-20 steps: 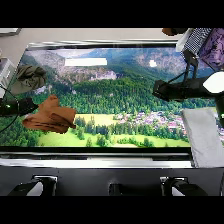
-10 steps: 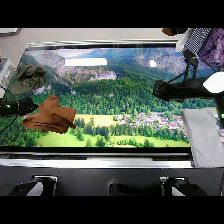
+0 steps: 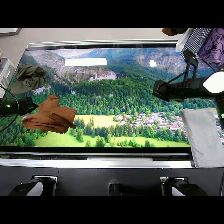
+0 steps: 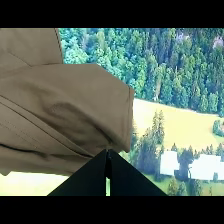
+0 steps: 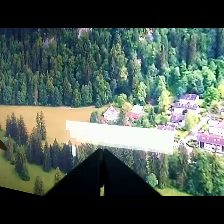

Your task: Fold the clothes and pants, and hang the long-sleeved shirts on hangers.

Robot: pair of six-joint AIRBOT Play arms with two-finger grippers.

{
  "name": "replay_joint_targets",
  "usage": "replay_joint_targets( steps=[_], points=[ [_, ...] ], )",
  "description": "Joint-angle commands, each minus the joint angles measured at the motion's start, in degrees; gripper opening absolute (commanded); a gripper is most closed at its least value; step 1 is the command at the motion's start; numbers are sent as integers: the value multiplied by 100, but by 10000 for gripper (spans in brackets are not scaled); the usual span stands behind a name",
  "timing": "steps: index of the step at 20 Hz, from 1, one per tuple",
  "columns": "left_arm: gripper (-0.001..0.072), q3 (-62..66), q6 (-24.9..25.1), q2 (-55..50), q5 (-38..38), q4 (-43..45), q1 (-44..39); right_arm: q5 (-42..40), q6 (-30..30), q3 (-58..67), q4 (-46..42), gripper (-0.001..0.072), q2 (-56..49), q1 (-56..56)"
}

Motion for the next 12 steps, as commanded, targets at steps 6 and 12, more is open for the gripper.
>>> replay_joint_targets(
  steps=[6, 12],
  points=[
    [720, -297, -501, -525, 11, 918, 4, 2, 4, 4, 0, 31, 2, -4],
    [720, -575, -828, -2057, 857, 925, 4, -22, 7, 4, 0, 30, 4, -4]
  ],
)
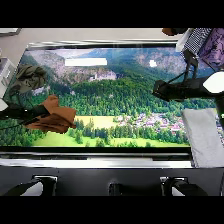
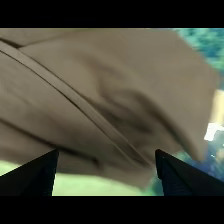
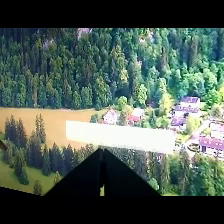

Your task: Fold the clothes and pants, and hang the long-sleeved shirts on hangers.

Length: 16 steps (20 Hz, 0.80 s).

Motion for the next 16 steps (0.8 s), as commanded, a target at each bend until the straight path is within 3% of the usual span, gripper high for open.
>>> replay_joint_targets(
  steps=[1, 5, 6, 7, 8, 12, 16],
  points=[
    [720, -85, -243, -800, 636, 98, 4, -28, 4, 4, 0, 30, 4, -4],
    [720, -79, -240, -1322, 966, 50, 4, -240, 17, 7, 2, 29, 4, -4],
    [576, -76, -236, -1368, 935, -68, 7, -330, 52, 4, 2, 29, 4, -4],
    [112, -66, -225, -1346, 848, -210, 4, -389, 68, 7, 2, 28, 4, -4],
    [15, -33, -96, -1305, 778, -426, 2, -415, 68, 7, 2, 28, 4, -4],
    [15, 278, 675, -966, 407, -1805, -219, -321, 68, 7, -2, 28, 4, -7],
    [15, 678, 800, -595, 96, -2992, -1366, 68, 63, 7, -229, 28, 33, -7]
  ],
)
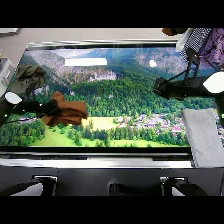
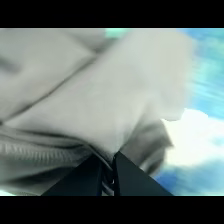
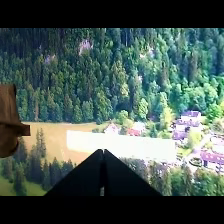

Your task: Fold the clothes and pants, and hang the long-sleeved shirts on hangers.

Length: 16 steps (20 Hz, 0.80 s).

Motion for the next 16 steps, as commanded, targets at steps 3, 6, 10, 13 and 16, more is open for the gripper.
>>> replay_joint_targets(
  steps=[3, 6, 10, 13, 16],
  points=[
    [15, 319, -11, 181, 219, -1486, -1952, 658, -4, 7, -678, 27, 168, -4],
    [15, 319, -337, -87, 1257, -1478, -3099, 1034, 13, 7, -1408, 27, 455, -4],
    [29, 319, -796, -916, 1794, -1464, -3611, 1263, 20, 2, -2413, 29, 697, -4],
    [356, 321, -785, -1117, 1705, -1464, -3429, 715, 22, -225, -2494, 115, 695, -2],
    [515, 323, -540, -752, 1429, -1462, -2830, 282, 37, -330, -2573, 276, 553, -11]
  ],
)
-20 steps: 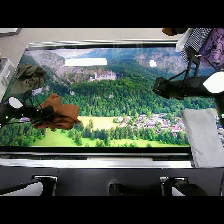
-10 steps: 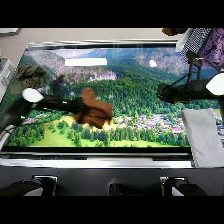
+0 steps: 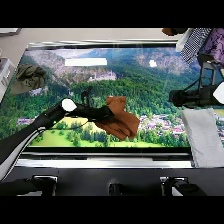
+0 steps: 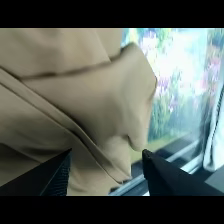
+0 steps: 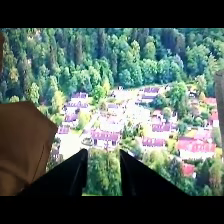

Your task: Fold the clothes and pants, and hang the long-sleeved shirts on hangers.

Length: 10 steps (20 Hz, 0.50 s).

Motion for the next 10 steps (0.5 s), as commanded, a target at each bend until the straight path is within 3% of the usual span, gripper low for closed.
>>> replay_joint_targets(
  steps=[1, 4, 7, 10],
  points=[
    [515, 7, 308, 321, -302, -9, 619, -459, 13, -92, -339, 277, -120, -136],
    [537, 4, 763, 964, -844, -7, 1596, -531, -57, -116, 1062, 278, -442, -1325],
    [537, 2, 890, 1274, -1300, -7, 2369, -407, -1093, -503, 3261, 288, -1143, -2439],
    [536, -7, 887, 1244, -1569, 61, 2763, -262, -2013, -1314, 4581, 322, -1825, -2396]
  ],
)
